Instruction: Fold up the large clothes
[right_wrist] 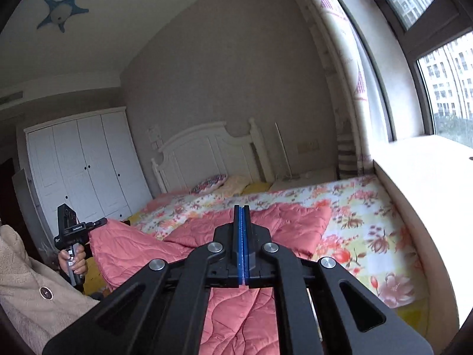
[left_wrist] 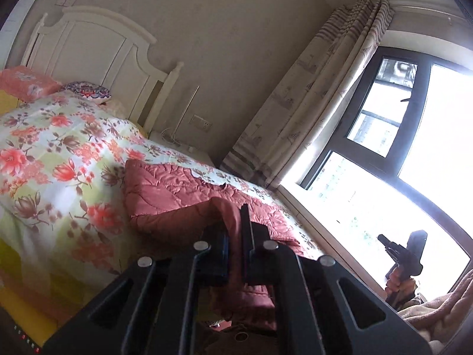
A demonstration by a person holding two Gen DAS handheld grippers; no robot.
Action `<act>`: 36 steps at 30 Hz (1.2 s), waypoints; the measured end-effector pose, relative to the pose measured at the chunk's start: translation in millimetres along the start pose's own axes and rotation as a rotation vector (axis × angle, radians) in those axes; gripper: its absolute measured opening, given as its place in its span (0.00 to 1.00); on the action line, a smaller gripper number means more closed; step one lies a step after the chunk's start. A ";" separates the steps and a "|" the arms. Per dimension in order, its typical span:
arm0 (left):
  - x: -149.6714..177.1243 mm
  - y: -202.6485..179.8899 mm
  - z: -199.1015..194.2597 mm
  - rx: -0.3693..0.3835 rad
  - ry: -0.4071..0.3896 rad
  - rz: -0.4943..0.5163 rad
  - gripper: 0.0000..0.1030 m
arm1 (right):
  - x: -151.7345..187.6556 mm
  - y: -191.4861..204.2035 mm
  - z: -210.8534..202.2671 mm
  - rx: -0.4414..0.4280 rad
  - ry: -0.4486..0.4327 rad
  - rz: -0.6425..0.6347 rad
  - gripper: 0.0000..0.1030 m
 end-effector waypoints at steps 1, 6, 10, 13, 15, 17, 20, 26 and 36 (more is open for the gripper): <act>4.5 3.7 0.2 -0.013 0.011 -0.006 0.06 | 6.2 -8.6 6.3 0.045 0.032 0.020 0.08; 13.3 18.2 -5.7 -0.034 0.018 -0.024 0.06 | 60.1 -53.2 46.7 0.112 0.281 0.177 0.13; 14.8 19.8 -3.3 -0.034 0.026 -0.033 0.06 | 111.7 -70.4 65.2 0.154 0.474 0.249 0.15; 16.2 19.7 4.2 -0.035 0.038 -0.034 0.06 | 135.3 -77.5 78.5 0.202 0.548 0.280 0.16; 16.9 17.8 6.4 -0.040 0.041 -0.026 0.06 | 136.5 -72.1 81.9 0.151 0.544 0.296 0.16; 18.2 17.0 6.3 -0.042 0.040 -0.025 0.06 | 124.4 -59.0 81.9 0.007 0.488 0.318 0.18; 19.2 19.3 5.3 -0.039 0.040 -0.033 0.06 | 126.2 -55.1 99.1 0.146 0.532 0.241 0.94; 20.2 22.4 3.1 -0.042 0.044 -0.036 0.07 | 133.5 -49.0 123.3 0.106 0.611 0.285 0.96; 26.4 22.7 8.1 -0.125 0.077 0.014 0.07 | 213.0 -70.8 112.1 0.098 0.841 0.550 0.52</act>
Point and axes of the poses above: each gripper's, at about its wrist camera, not at the fingertips, and z roughly the way its jaws point, y to its left, x to its underside, the point moved 3 cm from there along z, roughly the way its jaws point, and after that the axes turned 3 degrees about z, right-handed, at the moved point
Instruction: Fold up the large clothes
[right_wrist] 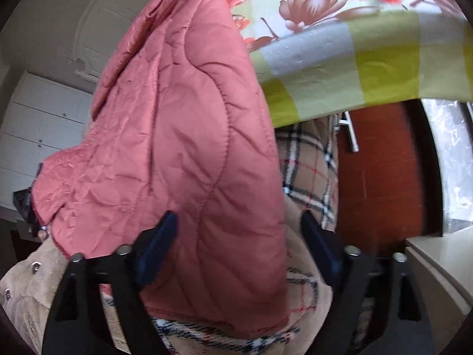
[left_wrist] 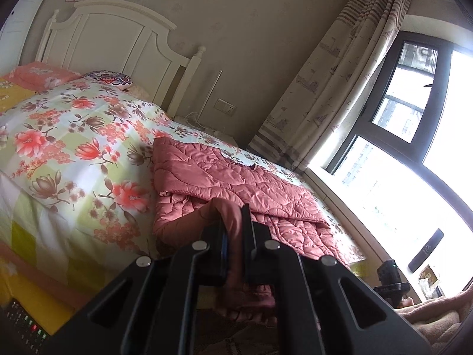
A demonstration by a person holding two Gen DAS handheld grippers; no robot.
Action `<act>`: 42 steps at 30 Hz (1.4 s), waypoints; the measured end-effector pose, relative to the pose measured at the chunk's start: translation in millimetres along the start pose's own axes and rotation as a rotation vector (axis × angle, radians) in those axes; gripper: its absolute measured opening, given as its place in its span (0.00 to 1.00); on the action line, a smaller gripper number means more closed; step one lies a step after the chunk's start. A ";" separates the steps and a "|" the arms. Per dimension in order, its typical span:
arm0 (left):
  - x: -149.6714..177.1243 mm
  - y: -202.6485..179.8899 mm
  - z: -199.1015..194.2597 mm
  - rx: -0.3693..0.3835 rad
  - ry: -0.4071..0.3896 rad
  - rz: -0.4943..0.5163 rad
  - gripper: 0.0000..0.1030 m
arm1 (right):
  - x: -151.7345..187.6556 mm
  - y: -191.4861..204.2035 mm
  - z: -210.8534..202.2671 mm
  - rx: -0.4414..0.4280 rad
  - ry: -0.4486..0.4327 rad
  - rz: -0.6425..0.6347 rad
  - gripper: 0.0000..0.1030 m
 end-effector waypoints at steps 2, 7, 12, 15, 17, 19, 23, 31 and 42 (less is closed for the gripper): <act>0.0 -1.8 0.5 -0.028 -0.003 0.018 0.07 | 7.0 10.6 -7.3 -0.113 -0.064 -0.032 0.29; -11.9 -5.0 -7.6 -0.067 -0.096 0.009 0.07 | 7.5 61.1 -46.7 -0.167 -0.278 -0.191 0.13; -80.7 -4.4 18.0 -0.140 -0.224 0.008 0.05 | -52.2 123.5 -117.3 -0.161 -0.528 -0.362 0.13; -147.8 20.9 64.8 -0.162 -0.236 -0.068 0.00 | -124.2 158.6 -124.9 -0.149 -0.571 -0.381 0.13; -187.6 45.3 113.3 -0.244 -0.213 -0.109 0.00 | -190.1 170.7 -113.1 -0.136 -0.554 -0.334 0.13; -209.8 67.2 159.2 -0.335 -0.175 -0.113 0.00 | -258.0 177.3 -85.0 -0.079 -0.541 -0.289 0.13; -214.8 130.7 264.0 -0.641 -0.115 -0.101 0.00 | -366.6 171.0 -17.9 0.060 -0.542 -0.177 0.13; -173.7 211.0 301.7 -0.646 0.063 -0.167 0.31 | -423.1 75.6 81.4 0.040 -0.505 0.188 0.25; -116.9 153.8 229.4 -0.223 0.295 -0.057 0.96 | -421.1 119.0 -18.8 -0.062 -0.569 -0.177 0.96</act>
Point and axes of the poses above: each gripper's, at about its wrist camera, not at the fingertips, and z roughly the way its jaws point, y to its left, x to its underside, the point moved 3 cm from there along z, roughly the way its jaws point, and after that the axes turned 3 degrees about z, right-handed, at the moved point
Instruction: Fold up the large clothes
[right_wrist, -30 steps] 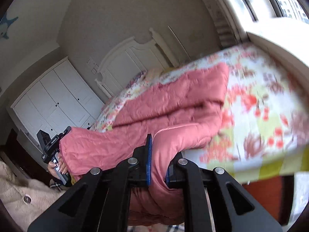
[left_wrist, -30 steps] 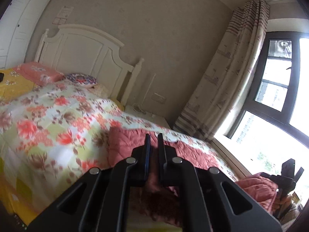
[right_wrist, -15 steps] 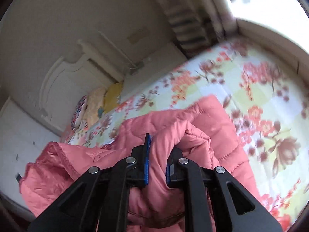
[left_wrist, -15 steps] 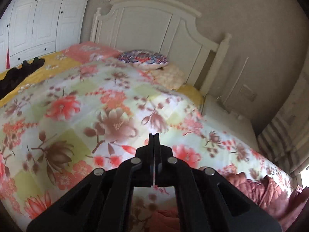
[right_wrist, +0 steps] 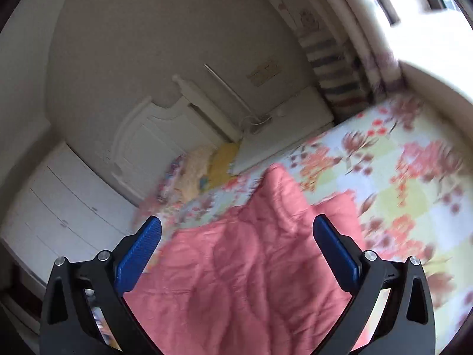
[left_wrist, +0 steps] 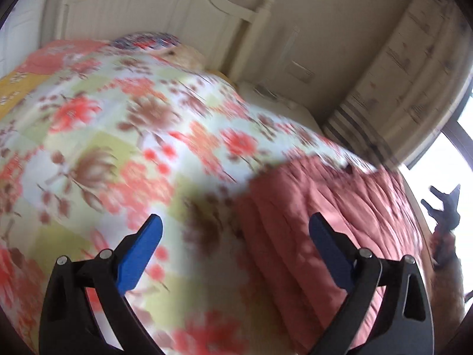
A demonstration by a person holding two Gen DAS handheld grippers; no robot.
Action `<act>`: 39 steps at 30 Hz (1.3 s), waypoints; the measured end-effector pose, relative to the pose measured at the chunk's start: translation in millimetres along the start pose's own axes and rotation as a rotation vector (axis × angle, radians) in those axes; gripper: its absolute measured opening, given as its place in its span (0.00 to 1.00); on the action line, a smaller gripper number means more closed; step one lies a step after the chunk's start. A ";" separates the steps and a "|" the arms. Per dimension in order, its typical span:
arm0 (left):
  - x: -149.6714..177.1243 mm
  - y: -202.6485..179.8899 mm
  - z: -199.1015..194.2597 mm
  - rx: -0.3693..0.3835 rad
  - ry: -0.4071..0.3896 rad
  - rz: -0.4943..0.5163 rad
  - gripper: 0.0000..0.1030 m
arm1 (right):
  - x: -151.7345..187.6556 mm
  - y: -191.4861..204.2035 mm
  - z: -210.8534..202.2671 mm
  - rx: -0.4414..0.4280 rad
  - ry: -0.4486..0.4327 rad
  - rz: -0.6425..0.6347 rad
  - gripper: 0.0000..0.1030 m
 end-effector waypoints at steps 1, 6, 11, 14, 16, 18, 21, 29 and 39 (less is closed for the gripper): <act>5.3 -9.9 3.0 0.046 0.024 0.009 0.96 | 0.3 0.2 4.9 0.064 0.027 -0.072 0.96; 17.0 -55.3 27.9 0.083 0.080 0.094 0.88 | 34.3 -17.2 63.9 0.221 0.280 -0.216 0.95; 30.7 -84.6 60.8 -0.009 0.137 0.220 0.45 | 71.0 -19.9 71.5 0.261 0.337 -0.271 0.67; 39.2 -96.9 76.3 -0.090 0.128 0.310 0.43 | 91.0 -19.6 69.5 0.267 0.374 -0.310 0.66; 41.8 -100.5 77.0 -0.111 0.124 0.334 0.39 | 100.2 -15.9 63.0 0.281 0.392 -0.333 0.66; 45.4 -103.5 74.5 -0.104 0.132 0.351 0.36 | 110.8 -13.2 53.0 0.276 0.411 -0.337 0.66; 54.4 -101.9 65.2 -0.080 0.161 0.401 0.36 | 126.1 -12.5 30.5 0.249 0.420 -0.320 0.66; 59.6 -73.4 29.7 -0.045 0.193 0.430 0.78 | 200.1 10.4 -57.2 0.168 0.415 -0.311 0.73; 35.6 -64.5 33.4 0.035 0.181 0.264 0.55 | 146.9 41.4 -72.4 0.159 0.273 -0.369 0.88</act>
Point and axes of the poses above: each gripper's, at about its wrist camera, not at the fingertips, and z roughly the way its jaws point, y to its left, x to its underside, the point moved 3 cm from there along z, roughly the way its jaws point, and after that the axes turned 3 degrees about z, right-handed, at the moved point
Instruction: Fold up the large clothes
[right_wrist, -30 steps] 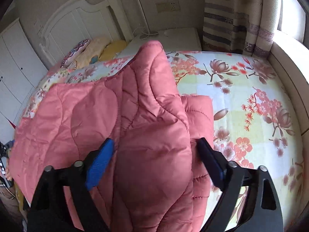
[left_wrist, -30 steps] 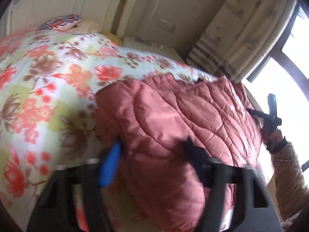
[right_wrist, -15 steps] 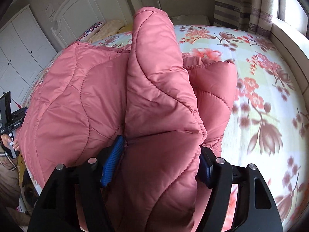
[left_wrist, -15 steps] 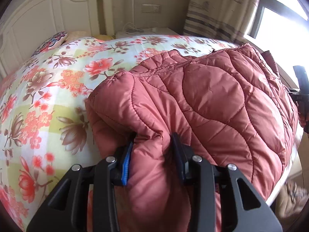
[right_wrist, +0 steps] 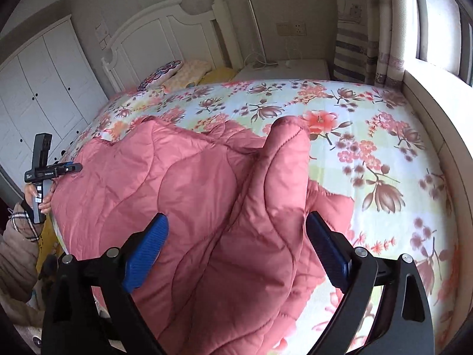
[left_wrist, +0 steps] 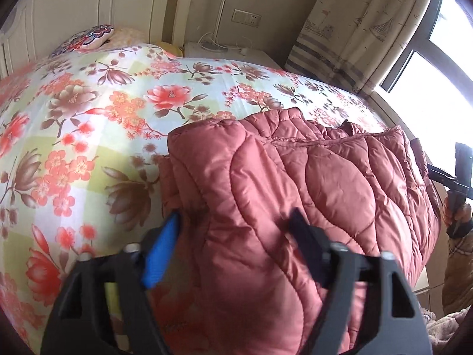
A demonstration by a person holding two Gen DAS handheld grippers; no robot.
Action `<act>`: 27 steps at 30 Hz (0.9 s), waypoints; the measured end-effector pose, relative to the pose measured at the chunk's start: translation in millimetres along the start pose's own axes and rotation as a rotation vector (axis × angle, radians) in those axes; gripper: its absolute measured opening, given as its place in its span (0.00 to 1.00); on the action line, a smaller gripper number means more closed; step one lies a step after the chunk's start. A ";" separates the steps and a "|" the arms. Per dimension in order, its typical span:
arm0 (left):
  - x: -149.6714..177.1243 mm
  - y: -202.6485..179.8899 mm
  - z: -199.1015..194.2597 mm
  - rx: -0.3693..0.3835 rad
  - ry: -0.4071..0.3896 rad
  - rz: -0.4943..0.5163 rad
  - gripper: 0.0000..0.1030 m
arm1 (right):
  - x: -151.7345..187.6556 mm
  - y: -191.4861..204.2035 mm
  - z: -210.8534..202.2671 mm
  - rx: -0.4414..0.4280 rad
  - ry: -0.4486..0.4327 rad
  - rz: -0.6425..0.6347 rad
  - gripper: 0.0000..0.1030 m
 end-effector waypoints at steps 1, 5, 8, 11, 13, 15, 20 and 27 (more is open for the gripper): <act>-0.9 0.2 -1.1 -0.004 -0.008 -0.003 0.49 | -5.2 -3.5 7.3 0.015 0.005 0.004 0.86; -0.8 4.0 -19.5 -0.006 -0.096 0.010 0.12 | -7.1 -12.5 23.8 0.020 -0.004 0.024 0.34; 6.1 -6.6 -35.6 -0.047 -0.180 0.072 0.07 | -1.9 -12.6 13.4 0.039 -0.092 0.007 0.17; 11.7 -20.6 -48.1 -0.100 -0.235 0.117 0.06 | 3.4 -9.2 -5.5 0.043 -0.163 0.012 0.14; 12.9 -27.5 -61.1 -0.113 -0.292 0.123 0.06 | 7.3 -5.3 -18.4 0.048 -0.200 0.007 0.14; 11.6 -34.8 -78.4 -0.115 -0.351 0.124 0.06 | 9.5 -1.5 -31.4 0.050 -0.233 0.005 0.13; -31.2 -60.2 -115.9 -0.155 -0.422 0.208 0.06 | -2.0 15.5 -85.2 0.029 -0.375 0.008 0.12; -124.5 -31.5 -10.7 -0.293 -0.217 0.143 0.06 | -94.3 -13.3 -60.4 0.123 -0.376 0.080 0.12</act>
Point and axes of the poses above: each gripper's, at about its wrist camera, not at the fingertips, and z roughly the way its jaws point, y to its left, x to its underside, the point moved 3 cm from there along z, roughly the way its jaws point, and after that the axes turned 3 degrees about z, right-handed, at the moved point
